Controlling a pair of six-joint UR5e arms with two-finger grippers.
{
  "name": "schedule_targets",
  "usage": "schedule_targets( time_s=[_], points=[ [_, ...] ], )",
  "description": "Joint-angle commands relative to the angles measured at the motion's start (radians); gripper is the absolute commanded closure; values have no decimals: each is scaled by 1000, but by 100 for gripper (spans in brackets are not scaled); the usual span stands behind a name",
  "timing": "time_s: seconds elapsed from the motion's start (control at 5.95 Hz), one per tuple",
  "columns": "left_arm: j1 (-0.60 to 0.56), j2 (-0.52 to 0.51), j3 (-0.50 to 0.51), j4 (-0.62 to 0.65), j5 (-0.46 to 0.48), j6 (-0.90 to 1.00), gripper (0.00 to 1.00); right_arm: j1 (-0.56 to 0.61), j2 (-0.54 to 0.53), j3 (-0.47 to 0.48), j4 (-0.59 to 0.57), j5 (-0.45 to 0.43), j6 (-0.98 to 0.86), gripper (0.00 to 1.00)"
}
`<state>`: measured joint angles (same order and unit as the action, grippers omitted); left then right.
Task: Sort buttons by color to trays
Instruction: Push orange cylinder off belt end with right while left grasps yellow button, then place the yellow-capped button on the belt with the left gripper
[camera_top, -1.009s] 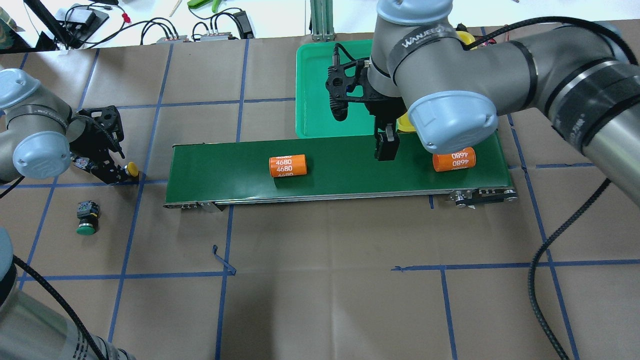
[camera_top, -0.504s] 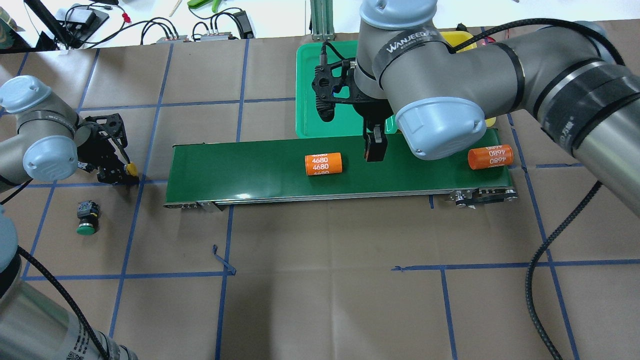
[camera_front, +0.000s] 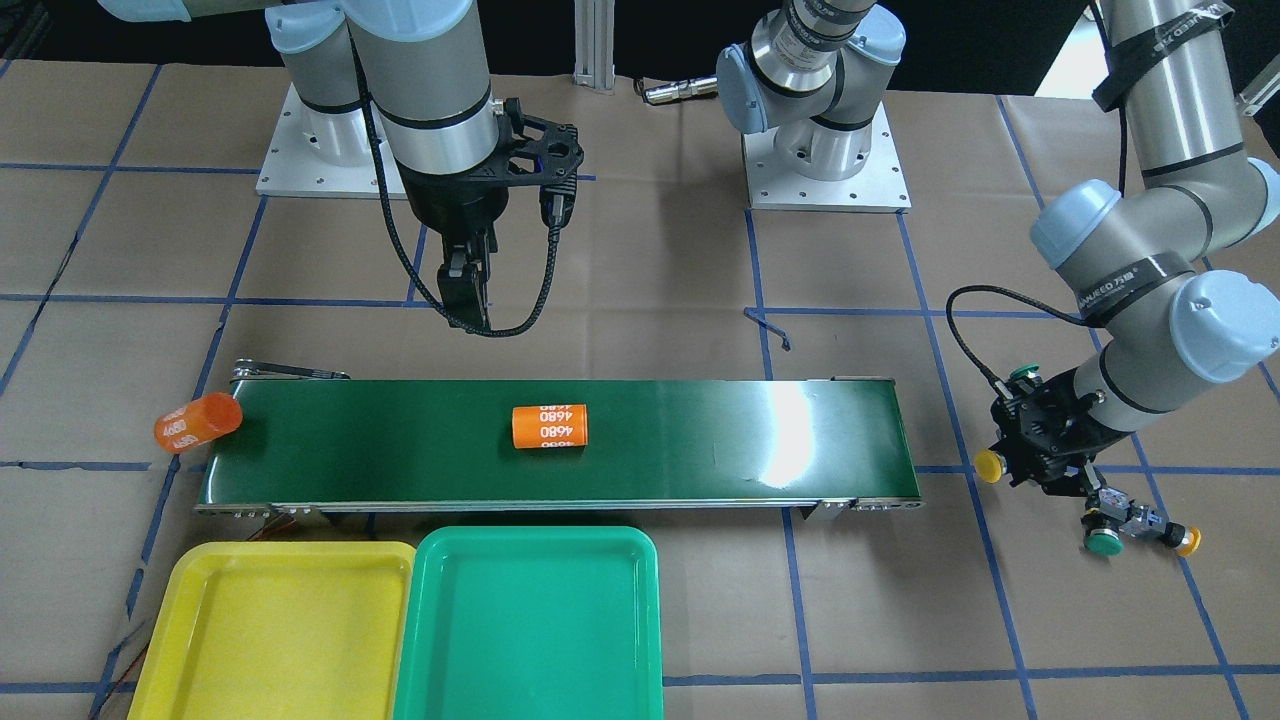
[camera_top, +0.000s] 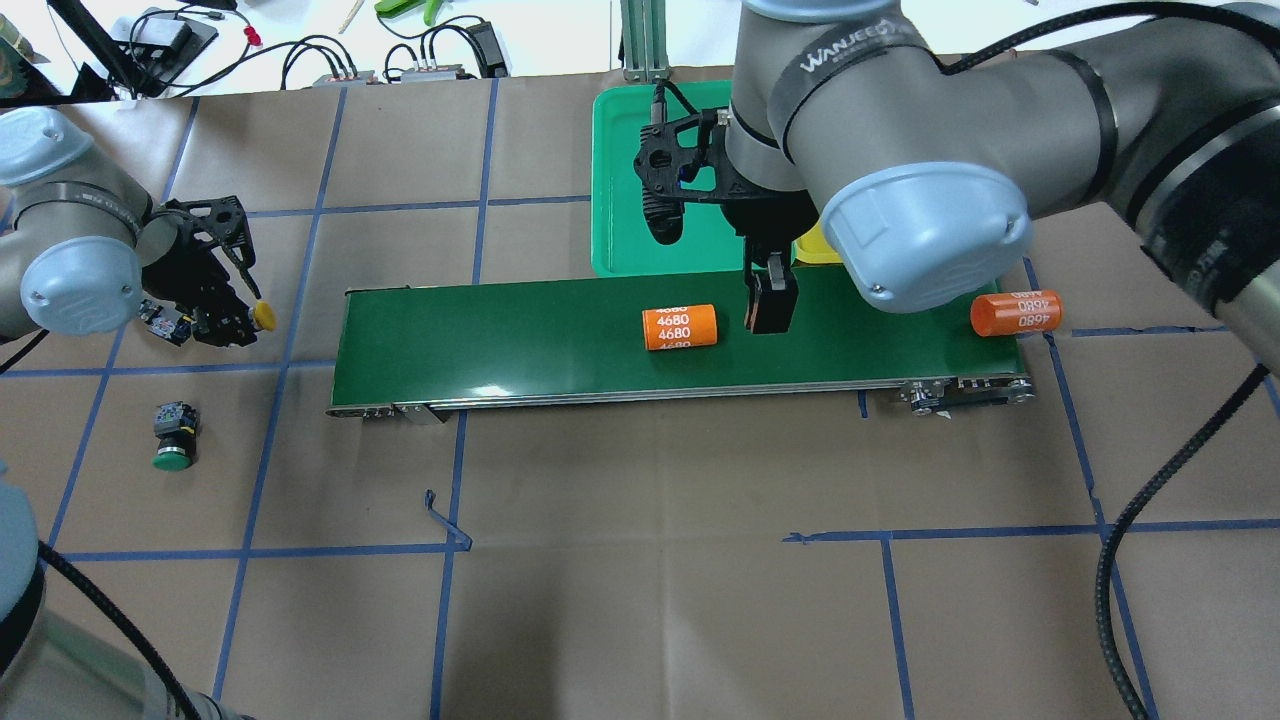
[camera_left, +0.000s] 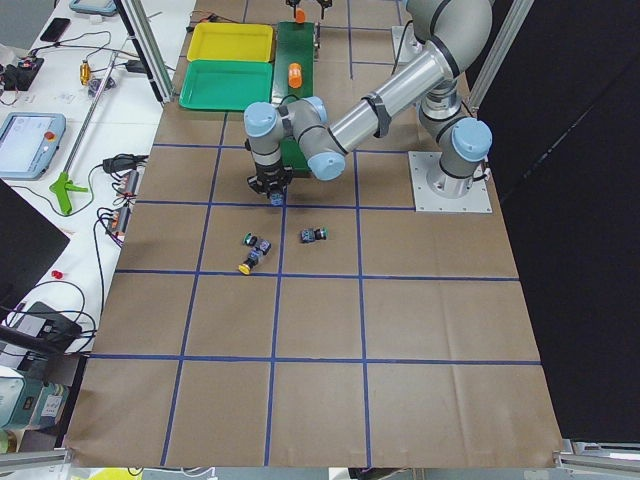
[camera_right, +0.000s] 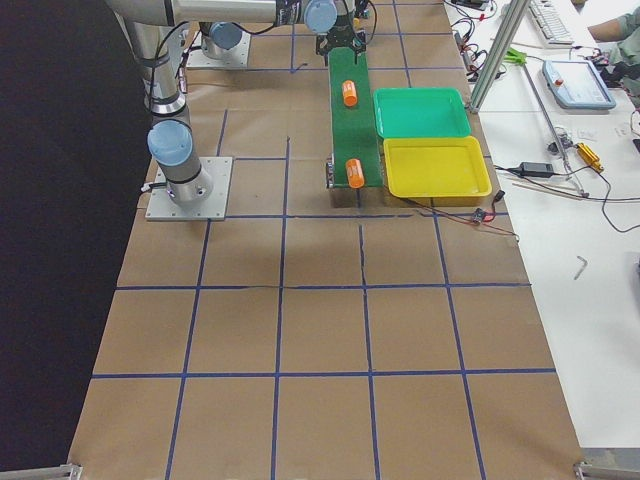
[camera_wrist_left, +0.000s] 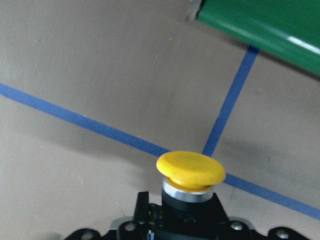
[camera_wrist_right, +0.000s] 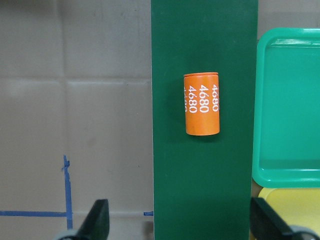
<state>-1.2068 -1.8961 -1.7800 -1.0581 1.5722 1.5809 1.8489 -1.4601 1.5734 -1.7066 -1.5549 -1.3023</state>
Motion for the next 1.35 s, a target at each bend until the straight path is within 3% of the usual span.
schedule_targets(
  time_s=[0.0,0.34,0.5,0.67,0.84,1.01,1.18],
  points=[
    [-171,67,1,-77,3,-30,100,0,6,-13,22,4,-5,0],
    [-308,49,-18,-73,6,-35,96,0,6,-7,22,4,-6,0],
    [-318,32,-33,-71,-1,-35,86,0,6,-6,24,4,-3,0],
    [-326,26,-64,-68,5,-35,23,0,6,5,22,2,-5,0],
    [-317,43,-55,-65,5,-33,1,-2,6,22,19,2,-2,0],
    [-281,64,-50,-72,3,-36,1,0,6,33,18,-1,0,0],
    [-157,78,-58,-77,3,-42,1,0,6,36,1,-4,3,0]
  ],
)
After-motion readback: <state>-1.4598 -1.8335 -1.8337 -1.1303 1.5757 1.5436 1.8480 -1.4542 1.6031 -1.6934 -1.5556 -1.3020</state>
